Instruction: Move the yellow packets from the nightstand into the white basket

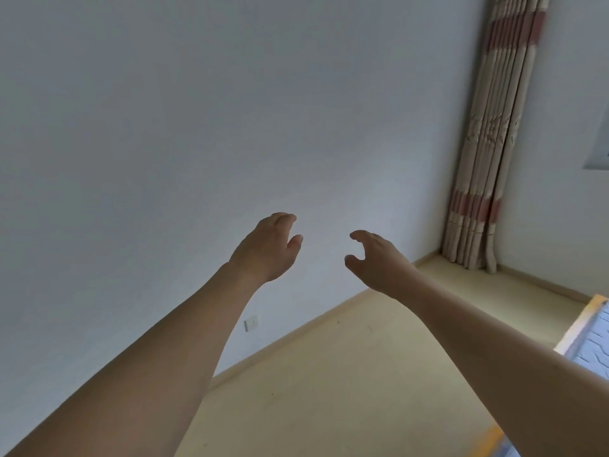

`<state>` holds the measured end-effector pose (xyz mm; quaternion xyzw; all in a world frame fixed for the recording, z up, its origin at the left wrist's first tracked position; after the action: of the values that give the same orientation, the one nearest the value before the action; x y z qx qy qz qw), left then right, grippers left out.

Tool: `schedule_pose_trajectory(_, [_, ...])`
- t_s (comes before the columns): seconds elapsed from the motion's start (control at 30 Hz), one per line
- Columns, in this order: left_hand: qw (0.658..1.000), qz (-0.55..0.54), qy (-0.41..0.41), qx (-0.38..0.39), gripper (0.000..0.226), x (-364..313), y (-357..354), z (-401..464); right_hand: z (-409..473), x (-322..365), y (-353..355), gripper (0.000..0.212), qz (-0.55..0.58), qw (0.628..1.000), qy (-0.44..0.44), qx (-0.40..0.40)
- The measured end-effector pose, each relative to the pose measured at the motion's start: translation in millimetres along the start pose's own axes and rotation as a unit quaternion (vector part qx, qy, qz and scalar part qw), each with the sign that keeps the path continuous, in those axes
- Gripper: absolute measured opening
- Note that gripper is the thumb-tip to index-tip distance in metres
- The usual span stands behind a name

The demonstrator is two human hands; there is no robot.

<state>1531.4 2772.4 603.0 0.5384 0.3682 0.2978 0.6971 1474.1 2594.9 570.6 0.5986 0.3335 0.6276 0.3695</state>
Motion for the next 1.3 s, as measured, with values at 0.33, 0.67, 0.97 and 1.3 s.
schedule_pose_trajectory(0.33, [0.996,-0.025,-0.075,0.031,0.049,47.6,-36.3,253.3,196.5,-85.8,29.6,0.053,0.000,0.994,-0.097,-0.044])
schedule_pose_trajectory(0.67, [0.985,-0.008,-0.167,0.040,0.050,8.9,-84.4,525.8,386.3,-244.6,101.8,0.057,0.000,0.985,-0.156,-0.067])
schedule_pose_trajectory(0.97, [0.970,-0.040,-0.234,0.052,0.050,-71.4,-126.7,743.9,501.3,-392.3,178.7,0.059,-0.012,0.971,-0.226,-0.081])
schedule_pose_trajectory(1.3, [0.939,-0.067,-0.329,0.078,0.051,-205.6,-190.1,1001.3,634.4,-581.0,289.9,0.058,-0.024,0.946,-0.297,-0.126])
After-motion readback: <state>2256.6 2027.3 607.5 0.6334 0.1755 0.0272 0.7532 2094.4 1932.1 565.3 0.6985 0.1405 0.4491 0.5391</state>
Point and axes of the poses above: each hand's wrist, its own z-axis towards the middle knuckle, its own y-axis out of the back of the hand, x = y × z, the point moved 9 cm from there along z, towards the middle knuckle, and after that the axes turned 15 degrees about x, right-handed, at the moved point
